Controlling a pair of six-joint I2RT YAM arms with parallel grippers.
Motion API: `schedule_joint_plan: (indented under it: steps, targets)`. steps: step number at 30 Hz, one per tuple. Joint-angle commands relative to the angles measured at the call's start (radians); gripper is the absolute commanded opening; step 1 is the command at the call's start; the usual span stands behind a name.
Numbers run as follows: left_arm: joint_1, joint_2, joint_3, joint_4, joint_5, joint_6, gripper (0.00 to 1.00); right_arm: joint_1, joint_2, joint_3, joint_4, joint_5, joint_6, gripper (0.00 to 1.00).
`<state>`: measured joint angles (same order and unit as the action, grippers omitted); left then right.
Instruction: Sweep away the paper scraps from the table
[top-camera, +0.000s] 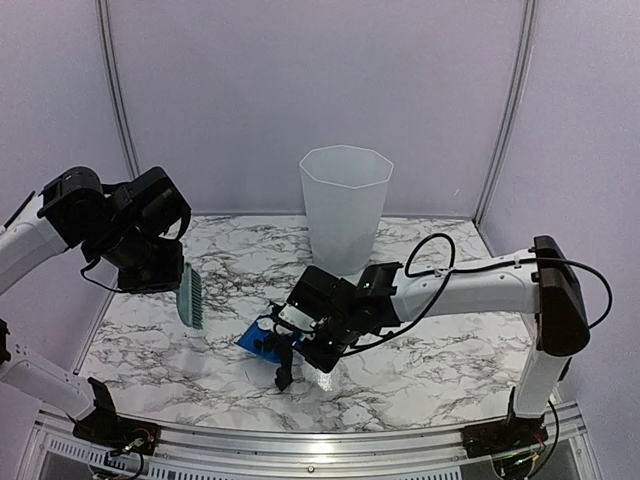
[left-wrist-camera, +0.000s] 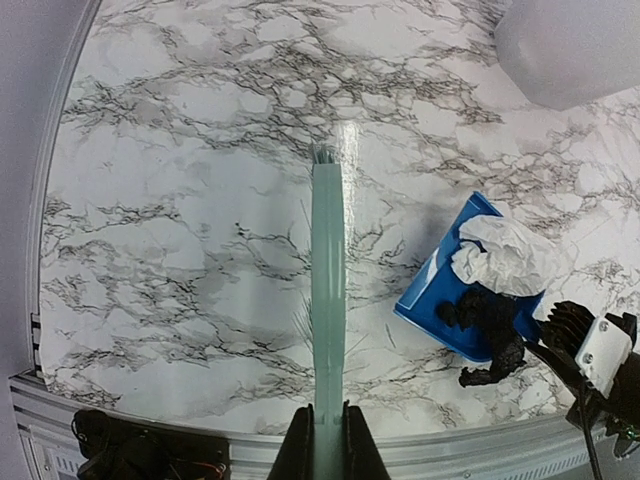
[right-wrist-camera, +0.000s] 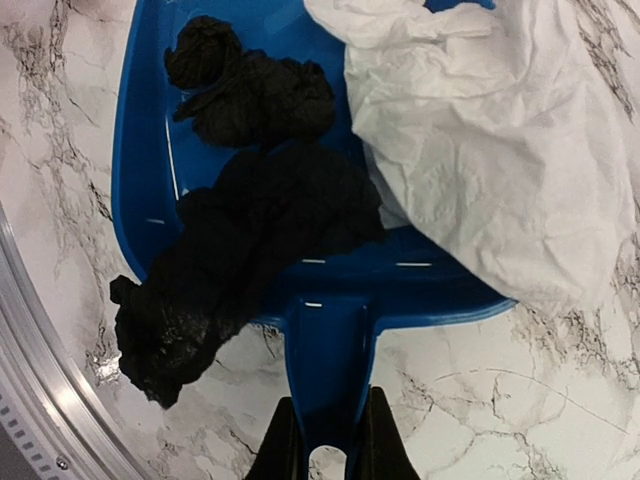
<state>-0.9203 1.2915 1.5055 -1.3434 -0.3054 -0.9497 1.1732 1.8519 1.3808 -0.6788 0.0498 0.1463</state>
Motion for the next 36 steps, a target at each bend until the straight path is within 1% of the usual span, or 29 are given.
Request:
schedule_joint_plan:
  steps: [1,6,12,18,28,36]
  targets:
    - [0.055,-0.044,0.012,-0.07,-0.079,0.038,0.0,-0.008,-0.006,0.094,-0.054,-0.019,0.008,0.0]
    - [0.115,-0.044,-0.008,-0.046,-0.077,0.086,0.0,-0.015,0.004,0.189,-0.098,-0.035,0.019,0.0]
    - [0.148,0.009,0.001,-0.029,-0.087,0.151,0.0,-0.032,0.042,0.332,-0.194,-0.082,0.027,0.0]
    - [0.174,0.045,0.022,-0.006,-0.082,0.206,0.0,-0.062,0.07,0.43,-0.257,-0.121,0.044,0.0]
    - [0.198,0.004,-0.052,0.071,-0.016,0.228,0.0,-0.108,0.097,0.551,-0.326,-0.139,0.051,0.0]
    - [0.198,-0.04,-0.097,0.112,0.032,0.226,0.0,-0.171,0.116,0.721,-0.361,-0.156,0.06,0.0]
